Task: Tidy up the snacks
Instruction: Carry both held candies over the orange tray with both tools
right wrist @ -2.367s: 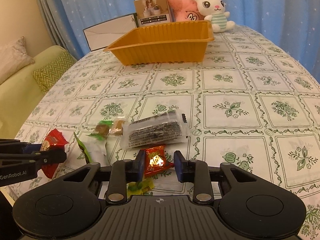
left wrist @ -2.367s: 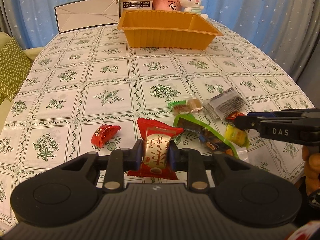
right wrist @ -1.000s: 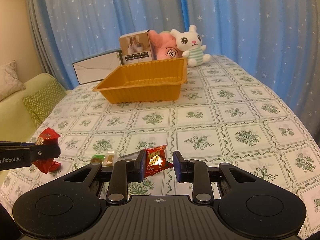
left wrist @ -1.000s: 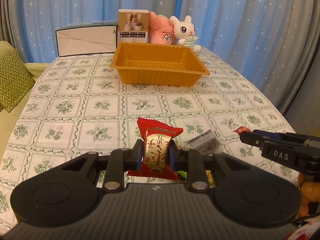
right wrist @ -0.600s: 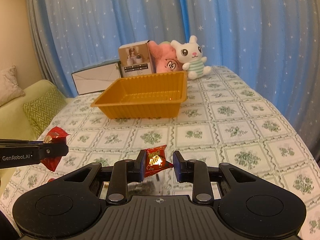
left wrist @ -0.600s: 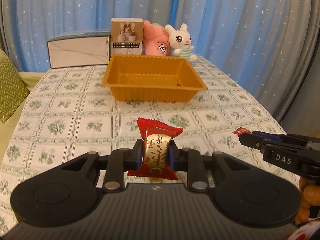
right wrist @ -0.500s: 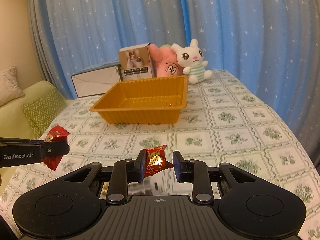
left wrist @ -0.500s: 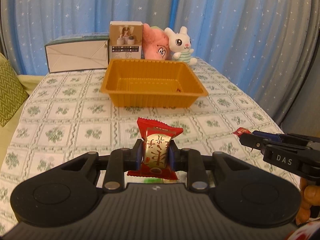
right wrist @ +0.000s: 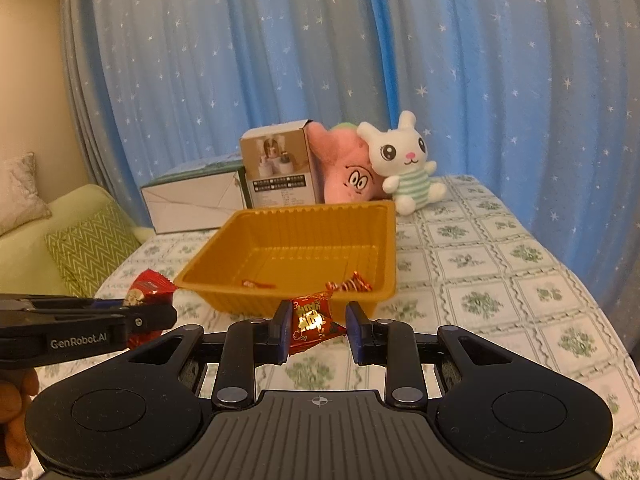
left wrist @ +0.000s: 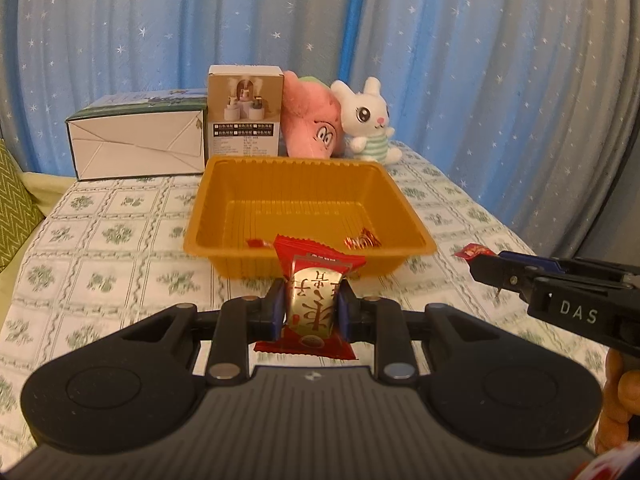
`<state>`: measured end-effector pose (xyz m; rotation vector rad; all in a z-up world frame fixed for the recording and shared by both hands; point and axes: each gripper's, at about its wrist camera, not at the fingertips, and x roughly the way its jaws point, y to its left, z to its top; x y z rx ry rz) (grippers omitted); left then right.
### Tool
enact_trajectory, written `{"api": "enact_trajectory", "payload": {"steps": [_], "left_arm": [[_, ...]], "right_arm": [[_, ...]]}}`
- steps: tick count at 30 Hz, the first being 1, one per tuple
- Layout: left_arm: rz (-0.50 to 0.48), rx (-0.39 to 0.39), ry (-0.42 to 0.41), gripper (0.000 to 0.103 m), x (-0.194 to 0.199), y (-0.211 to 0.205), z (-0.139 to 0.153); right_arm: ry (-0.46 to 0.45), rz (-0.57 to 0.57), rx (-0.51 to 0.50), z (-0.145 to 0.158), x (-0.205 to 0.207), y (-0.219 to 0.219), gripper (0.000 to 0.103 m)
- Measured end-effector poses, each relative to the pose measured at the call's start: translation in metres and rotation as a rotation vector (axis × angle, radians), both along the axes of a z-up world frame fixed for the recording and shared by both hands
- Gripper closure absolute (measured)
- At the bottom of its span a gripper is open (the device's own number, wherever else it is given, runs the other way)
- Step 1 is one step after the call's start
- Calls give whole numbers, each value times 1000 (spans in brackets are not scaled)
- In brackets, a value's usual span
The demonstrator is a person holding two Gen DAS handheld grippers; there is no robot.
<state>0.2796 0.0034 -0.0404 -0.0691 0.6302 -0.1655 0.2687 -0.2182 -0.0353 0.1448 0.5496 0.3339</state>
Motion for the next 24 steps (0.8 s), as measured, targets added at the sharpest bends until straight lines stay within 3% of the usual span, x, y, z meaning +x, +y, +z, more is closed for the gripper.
{"api": "enact_trajectory", "payload": {"steps": [11,24], "left_arm": [[18,-44,-13,80,68,11,-3],[11,-94,15,80,128,12,-17]], "right_arm": [[-7,-20,43,3,73,9,74],[41,-52,59,-18,140,12,74]]}}
